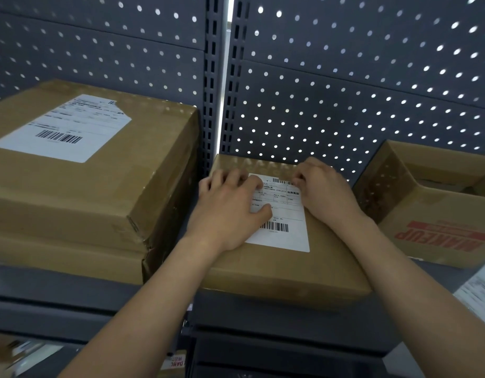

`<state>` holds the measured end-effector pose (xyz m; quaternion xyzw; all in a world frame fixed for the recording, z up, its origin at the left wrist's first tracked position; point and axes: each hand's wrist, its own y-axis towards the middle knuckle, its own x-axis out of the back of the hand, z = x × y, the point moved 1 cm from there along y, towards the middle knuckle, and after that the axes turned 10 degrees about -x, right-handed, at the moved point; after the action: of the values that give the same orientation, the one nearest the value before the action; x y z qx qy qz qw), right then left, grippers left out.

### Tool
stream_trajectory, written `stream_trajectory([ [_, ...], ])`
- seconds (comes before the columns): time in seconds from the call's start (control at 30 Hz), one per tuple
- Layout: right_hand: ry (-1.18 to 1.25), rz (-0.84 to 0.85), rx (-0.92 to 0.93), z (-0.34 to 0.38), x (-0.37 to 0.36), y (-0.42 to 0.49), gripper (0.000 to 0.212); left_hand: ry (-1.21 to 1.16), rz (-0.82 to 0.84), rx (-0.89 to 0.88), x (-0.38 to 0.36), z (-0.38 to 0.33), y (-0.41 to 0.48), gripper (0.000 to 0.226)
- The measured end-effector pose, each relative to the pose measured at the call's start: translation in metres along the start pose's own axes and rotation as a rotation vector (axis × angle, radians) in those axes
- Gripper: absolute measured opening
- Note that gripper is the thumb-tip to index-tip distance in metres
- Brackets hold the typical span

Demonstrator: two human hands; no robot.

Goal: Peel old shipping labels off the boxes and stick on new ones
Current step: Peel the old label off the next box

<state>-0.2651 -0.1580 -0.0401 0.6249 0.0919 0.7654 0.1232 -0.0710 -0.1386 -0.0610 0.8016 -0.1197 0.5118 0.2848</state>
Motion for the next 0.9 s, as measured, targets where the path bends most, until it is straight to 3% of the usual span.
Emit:
stream_trajectory([
  [0.13,-0.177,0.081,0.008,0.006,0.0,0.005,0.009,-0.004,0.005,0.006,-0.001,-0.001,0.0,0.046],
  [0.33,-0.156,0.137,0.031,0.001,-0.003,0.007,0.01,-0.003,0.015,0.009,0.001,-0.001,0.0,0.047],
  [0.53,0.105,0.041,-0.015,-0.007,-0.002,-0.003,0.012,-0.007,0.007,0.009,0.0,-0.001,0.0,0.046],
  [0.7,0.241,0.037,-0.03,-0.008,0.001,-0.009,0.029,-0.009,-0.002,0.006,-0.001,0.001,0.0,0.048],
  [0.9,0.272,0.028,-0.007,-0.011,0.0,-0.01,0.01,-0.004,-0.003,0.005,-0.001,0.001,0.0,0.047],
])
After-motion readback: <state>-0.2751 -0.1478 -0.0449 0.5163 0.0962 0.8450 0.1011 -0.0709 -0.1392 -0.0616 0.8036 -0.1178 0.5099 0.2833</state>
